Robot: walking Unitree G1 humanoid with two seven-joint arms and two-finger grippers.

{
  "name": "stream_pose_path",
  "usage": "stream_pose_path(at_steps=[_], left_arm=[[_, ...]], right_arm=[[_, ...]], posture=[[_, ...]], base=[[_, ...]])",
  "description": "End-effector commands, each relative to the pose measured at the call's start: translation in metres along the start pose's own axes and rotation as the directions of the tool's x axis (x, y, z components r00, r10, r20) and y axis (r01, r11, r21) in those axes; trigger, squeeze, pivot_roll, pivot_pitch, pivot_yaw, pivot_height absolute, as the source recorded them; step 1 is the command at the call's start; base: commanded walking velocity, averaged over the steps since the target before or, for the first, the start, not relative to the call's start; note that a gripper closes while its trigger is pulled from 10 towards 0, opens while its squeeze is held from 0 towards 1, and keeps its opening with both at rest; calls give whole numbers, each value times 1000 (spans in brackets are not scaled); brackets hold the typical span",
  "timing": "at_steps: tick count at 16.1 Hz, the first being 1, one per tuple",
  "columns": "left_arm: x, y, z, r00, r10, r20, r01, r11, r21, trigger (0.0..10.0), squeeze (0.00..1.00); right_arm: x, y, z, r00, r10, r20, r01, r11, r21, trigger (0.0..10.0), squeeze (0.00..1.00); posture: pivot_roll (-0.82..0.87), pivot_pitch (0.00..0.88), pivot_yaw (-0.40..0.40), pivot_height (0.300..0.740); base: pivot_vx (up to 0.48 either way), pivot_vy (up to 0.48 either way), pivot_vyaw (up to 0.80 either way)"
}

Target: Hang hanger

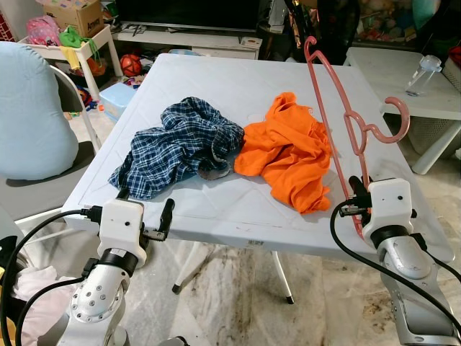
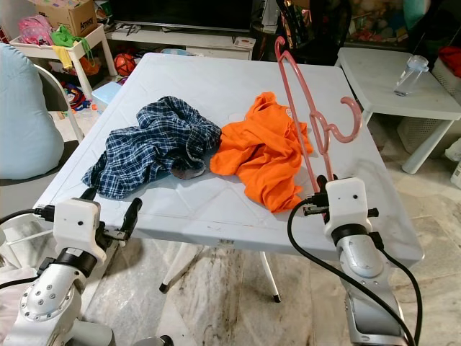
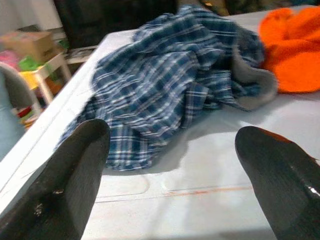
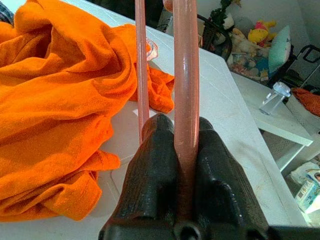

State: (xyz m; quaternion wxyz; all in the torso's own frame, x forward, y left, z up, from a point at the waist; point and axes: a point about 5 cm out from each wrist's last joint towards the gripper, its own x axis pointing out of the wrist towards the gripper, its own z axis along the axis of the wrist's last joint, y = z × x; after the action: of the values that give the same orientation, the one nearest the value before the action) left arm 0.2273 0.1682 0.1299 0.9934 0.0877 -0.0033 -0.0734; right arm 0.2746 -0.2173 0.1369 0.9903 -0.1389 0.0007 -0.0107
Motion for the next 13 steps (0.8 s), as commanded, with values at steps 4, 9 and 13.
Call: stream_pose_path(at_steps=[4,9,13], left_arm=[[-1,2,-1,1000,-13,15,13,1000,14,10000,0],[3,-5,0,1000,-5,26,5,1000,-3,10000,0],[4,-7,1,1000,-3,30,4,1000,-6,10000,0]], right_arm=[[-8,-8,-11,999,-18,-43,18,1000,3,10000,0],[-3,-4,-8,999,-1,-34,1,1000,4,10000,0],[1,-3,-6,1000,5,-27,-4,1000,5,10000,0]], posture=[[95,71,-25,740],[93,69,-34,740],[97,65,-37,740]], base=[[0,0,0],[0,0,0],[0,0,0]])
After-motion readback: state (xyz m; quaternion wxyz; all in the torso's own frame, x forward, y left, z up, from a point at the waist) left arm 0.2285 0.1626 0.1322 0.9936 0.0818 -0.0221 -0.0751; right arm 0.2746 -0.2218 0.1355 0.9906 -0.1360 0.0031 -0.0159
